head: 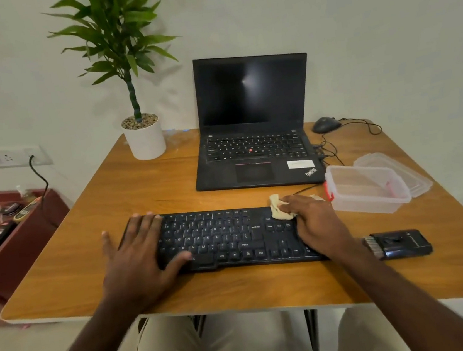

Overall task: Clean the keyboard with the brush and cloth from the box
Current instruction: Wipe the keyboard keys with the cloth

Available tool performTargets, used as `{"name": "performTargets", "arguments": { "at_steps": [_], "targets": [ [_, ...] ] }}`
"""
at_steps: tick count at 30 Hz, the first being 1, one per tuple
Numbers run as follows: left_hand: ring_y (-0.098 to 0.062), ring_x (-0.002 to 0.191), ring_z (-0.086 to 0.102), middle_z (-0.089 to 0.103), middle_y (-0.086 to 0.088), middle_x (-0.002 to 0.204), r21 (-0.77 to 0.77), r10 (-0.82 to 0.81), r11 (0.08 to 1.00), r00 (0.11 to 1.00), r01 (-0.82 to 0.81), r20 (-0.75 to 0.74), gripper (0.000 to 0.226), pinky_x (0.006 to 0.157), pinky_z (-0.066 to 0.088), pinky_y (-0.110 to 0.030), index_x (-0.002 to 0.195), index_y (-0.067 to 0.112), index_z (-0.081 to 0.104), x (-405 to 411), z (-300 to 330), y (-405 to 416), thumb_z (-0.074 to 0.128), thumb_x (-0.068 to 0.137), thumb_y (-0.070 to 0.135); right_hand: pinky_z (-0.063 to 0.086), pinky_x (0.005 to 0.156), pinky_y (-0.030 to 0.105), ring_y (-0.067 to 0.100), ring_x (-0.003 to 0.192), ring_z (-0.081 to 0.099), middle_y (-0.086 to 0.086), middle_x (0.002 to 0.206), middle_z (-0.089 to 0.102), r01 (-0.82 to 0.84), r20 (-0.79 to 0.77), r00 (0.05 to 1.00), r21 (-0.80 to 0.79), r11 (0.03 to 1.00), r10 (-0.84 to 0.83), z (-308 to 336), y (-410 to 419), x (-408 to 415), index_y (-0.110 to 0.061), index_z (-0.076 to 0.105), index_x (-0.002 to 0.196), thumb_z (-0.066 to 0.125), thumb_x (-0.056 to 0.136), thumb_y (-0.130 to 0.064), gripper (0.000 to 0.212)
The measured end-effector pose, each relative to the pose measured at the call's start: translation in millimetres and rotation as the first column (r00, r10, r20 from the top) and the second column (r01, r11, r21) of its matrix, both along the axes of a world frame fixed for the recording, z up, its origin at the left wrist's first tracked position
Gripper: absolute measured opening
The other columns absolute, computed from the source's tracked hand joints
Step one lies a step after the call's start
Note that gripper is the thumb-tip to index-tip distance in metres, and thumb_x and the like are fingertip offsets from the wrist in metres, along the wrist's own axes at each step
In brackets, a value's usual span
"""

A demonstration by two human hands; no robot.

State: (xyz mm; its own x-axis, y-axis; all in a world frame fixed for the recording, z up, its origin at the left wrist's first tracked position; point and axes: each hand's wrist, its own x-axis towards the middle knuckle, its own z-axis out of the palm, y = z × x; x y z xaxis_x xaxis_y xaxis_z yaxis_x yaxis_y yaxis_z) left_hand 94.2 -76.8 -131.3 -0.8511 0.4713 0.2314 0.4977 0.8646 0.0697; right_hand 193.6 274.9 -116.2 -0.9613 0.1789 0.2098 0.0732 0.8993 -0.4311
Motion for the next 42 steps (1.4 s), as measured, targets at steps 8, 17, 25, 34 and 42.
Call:
{"name": "performTargets", "arguments": {
  "at_steps": [8, 17, 25, 34, 42],
  "targets": [
    [-0.018, 0.153, 0.005, 0.007, 0.002, 0.166, -0.127, -0.193, 0.970, 0.975, 0.206, 0.107, 0.111, 0.119, 0.007, -0.061, 0.159, 0.023, 0.015, 20.6, 3.4, 81.4, 0.015, 0.075, 0.096, 0.034, 0.120, 0.038, 0.018, 0.135, 0.053, 0.000, 0.140, 0.062, 0.027, -0.046, 0.998, -0.076, 0.997, -0.031, 9.7, -19.8, -33.8, -0.019, 0.067, 0.131, 0.050, 0.091, 0.004, 0.049],
    [-0.014, 0.152, 0.017, 0.026, 0.004, 0.162, -0.025, -0.172, 0.984, 0.982, 0.174, 0.078, 0.108, 0.116, 0.013, -0.063, 0.155, 0.028, 0.030, 12.6, -1.3, 89.4, 0.003, 0.075, 0.095, 0.023, 0.123, 0.035, 0.014, 0.146, 0.037, -0.006, 0.156, 0.044, -0.212, 0.172, 0.966, 0.101, 0.972, 0.193, 14.1, -35.0, -52.6, -0.025, 0.052, 0.146, 0.050, 0.096, -0.001, 0.056],
    [-0.011, 0.153, 0.008, 0.017, 0.007, 0.165, -0.022, -0.170, 0.985, 0.980, 0.173, 0.106, 0.109, 0.120, 0.007, -0.057, 0.156, 0.033, 0.020, 11.6, -3.9, 88.8, -0.002, 0.071, 0.097, 0.033, 0.121, 0.043, 0.015, 0.141, 0.044, -0.007, 0.150, 0.053, -0.081, 0.221, 0.974, 0.117, 0.990, 0.053, 19.6, 21.3, -15.2, -0.024, 0.060, 0.138, 0.053, 0.089, 0.005, 0.057],
    [-0.011, 0.152, 0.011, 0.020, 0.007, 0.164, -0.028, -0.184, 0.982, 0.978, 0.188, 0.101, 0.112, 0.121, 0.008, -0.057, 0.156, 0.034, 0.022, 13.1, -2.0, 90.0, 0.003, 0.068, 0.100, 0.046, 0.101, 0.032, 0.020, 0.127, 0.055, -0.001, 0.141, 0.060, 0.073, 0.071, 0.996, -0.178, 0.981, -0.061, 36.2, -10.3, -43.3, -0.021, 0.068, 0.130, 0.051, 0.095, 0.001, 0.044],
    [-0.010, 0.152, 0.006, 0.015, 0.009, 0.165, -0.030, -0.159, 0.986, 0.980, 0.163, 0.117, 0.109, 0.121, 0.006, -0.055, 0.157, 0.037, 0.016, 11.9, -0.5, 88.8, 0.006, 0.069, 0.099, 0.037, 0.117, 0.046, 0.020, 0.140, 0.045, -0.008, 0.153, 0.049, -0.123, 0.307, 0.949, 0.150, 0.981, 0.072, 27.0, -0.7, -40.5, -0.029, 0.057, 0.141, 0.054, 0.091, 0.002, 0.059]
  ]
}}
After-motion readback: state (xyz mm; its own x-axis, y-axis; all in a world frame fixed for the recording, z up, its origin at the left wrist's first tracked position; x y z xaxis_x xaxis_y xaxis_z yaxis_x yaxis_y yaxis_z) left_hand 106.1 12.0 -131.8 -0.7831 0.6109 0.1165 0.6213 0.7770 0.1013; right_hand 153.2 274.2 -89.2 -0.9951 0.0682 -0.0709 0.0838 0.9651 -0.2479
